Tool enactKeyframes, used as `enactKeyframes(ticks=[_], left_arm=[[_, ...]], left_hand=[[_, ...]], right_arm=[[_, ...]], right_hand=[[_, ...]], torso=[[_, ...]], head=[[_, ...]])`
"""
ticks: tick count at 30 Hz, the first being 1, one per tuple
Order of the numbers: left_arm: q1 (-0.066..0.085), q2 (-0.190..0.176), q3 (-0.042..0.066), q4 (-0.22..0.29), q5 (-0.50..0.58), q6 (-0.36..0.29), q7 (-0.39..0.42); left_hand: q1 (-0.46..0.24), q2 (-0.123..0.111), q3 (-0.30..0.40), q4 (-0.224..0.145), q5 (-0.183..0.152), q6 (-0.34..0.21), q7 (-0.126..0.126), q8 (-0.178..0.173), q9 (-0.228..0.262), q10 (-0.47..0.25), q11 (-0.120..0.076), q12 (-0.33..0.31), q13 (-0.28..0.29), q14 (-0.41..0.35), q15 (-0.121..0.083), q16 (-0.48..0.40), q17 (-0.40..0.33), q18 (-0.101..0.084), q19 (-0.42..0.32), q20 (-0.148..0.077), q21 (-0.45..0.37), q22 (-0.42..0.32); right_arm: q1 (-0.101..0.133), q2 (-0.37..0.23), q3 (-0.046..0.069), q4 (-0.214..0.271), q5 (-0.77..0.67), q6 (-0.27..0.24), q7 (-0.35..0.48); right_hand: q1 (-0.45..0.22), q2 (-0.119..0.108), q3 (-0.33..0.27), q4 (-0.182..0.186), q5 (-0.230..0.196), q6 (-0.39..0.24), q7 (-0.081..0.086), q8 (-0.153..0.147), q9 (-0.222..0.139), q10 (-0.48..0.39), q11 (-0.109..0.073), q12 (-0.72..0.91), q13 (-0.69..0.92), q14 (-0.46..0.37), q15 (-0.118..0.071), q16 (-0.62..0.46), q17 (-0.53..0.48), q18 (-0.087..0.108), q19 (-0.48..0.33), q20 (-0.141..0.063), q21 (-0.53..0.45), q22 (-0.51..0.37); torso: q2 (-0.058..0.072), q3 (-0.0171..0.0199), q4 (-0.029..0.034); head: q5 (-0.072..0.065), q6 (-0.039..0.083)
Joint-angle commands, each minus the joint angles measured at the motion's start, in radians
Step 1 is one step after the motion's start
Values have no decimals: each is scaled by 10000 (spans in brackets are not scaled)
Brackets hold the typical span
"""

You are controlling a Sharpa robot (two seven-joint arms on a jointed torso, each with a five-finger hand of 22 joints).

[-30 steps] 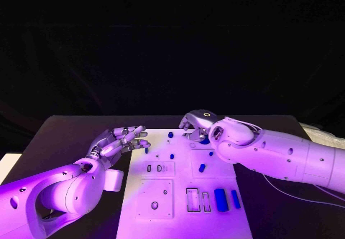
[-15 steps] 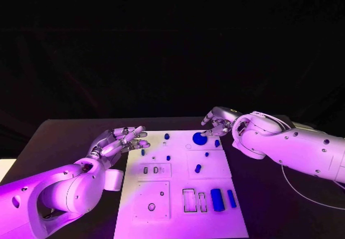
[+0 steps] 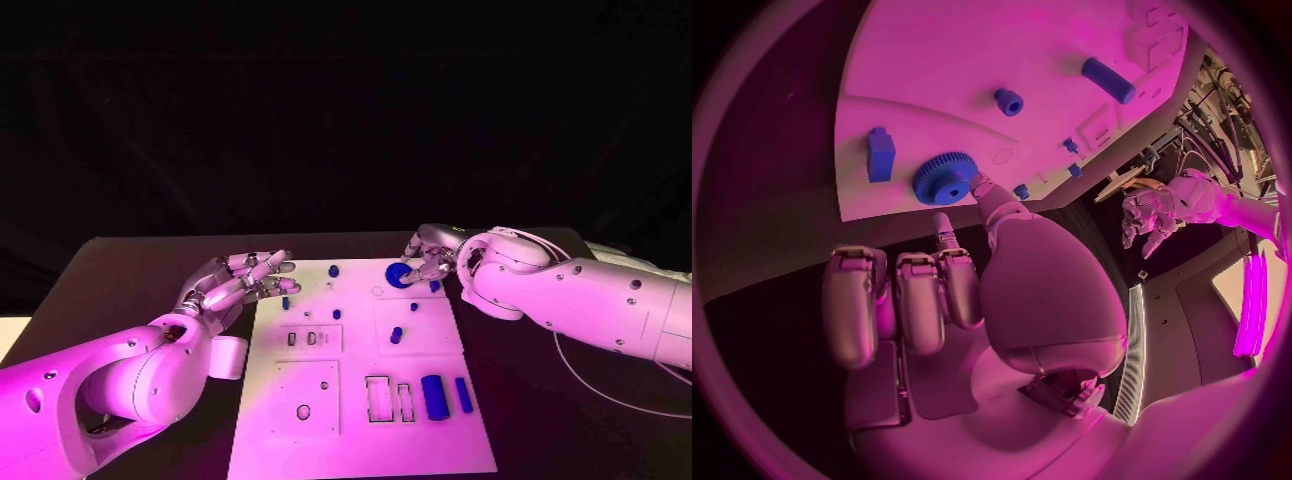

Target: Assemble the parts on the task board

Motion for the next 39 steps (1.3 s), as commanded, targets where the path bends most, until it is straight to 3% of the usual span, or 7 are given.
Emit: enactKeyframes(ticks=[1, 28, 31, 35, 39], left_arm=[[11, 21, 7, 3, 9, 223, 30], [10, 42, 6, -37, 9, 281, -20], [10, 44, 6, -42, 9, 286, -24], [9, 42, 6, -40, 9, 290, -30], [9, 41, 6, -39, 8, 292, -33]], left_hand=[[26, -43, 7, -75, -36, -8, 52, -56, -11, 9, 54, -13, -6, -55, 13, -39, 12, 31, -18, 68, -32, -14], [26, -43, 7, -75, -36, -8, 52, -56, -11, 9, 54, -13, -6, -55, 13, -39, 12, 31, -18, 68, -32, -14], [33, -37, 12, -83, -41, -5, 49, -62, -10, 12, 53, -22, -5, -56, 13, -47, 22, 31, -18, 68, -34, -17], [44, -28, 19, -95, -48, 0, 46, -70, -9, 15, 52, -34, -4, -57, 13, -59, 36, 32, -17, 70, -38, -22], [44, -28, 19, -95, -48, 0, 46, -70, -9, 15, 52, -34, -4, -57, 13, -59, 36, 32, -17, 70, -38, -22]], right_arm=[[-57, 74, -3, -60, -416, 416, -171], [-245, 588, -19, -516, -1230, 321, -314], [-275, 591, -20, -456, -1488, 116, -311], [-323, 586, -21, -310, -1983, -479, -296], [-351, 577, -22, -97, -2260, -1078, -241]], right_hand=[[73, 31, -65, -10, 44, 31, 52, 58, 10, 491, 24, 86, 1598, 833, 56, 47, 1480, -198, 106, 57, 53, 259], [249, 338, 42, -84, 99, 503, -27, 282, 68, 622, -33, 332, 1893, 833, 25, 70, 1519, -223, 143, 51, 136, 415], [423, 475, 206, -189, -81, 910, -153, 472, 148, 704, -140, 459, 2020, 835, -58, 77, 1536, -231, 163, -7, 164, 472], [798, 829, 660, -430, -348, 1397, -361, 694, 248, 845, -328, 682, 2231, 845, -215, 96, 1585, -262, 226, -140, 233, 626], [789, 872, 921, -546, -32, 1476, -402, 689, 252, 883, -376, 738, 2290, 854, -274, 113, 1631, -289, 279, -223, 288, 748]], torso=[[4, -8, 4], [-7, -14, 19], [-8, -13, 17], [-8, -19, -6], [-9, -20, 8]], head=[[7, -33], [-14, -173], [-11, -185], [-6, -185], [-16, -170]])
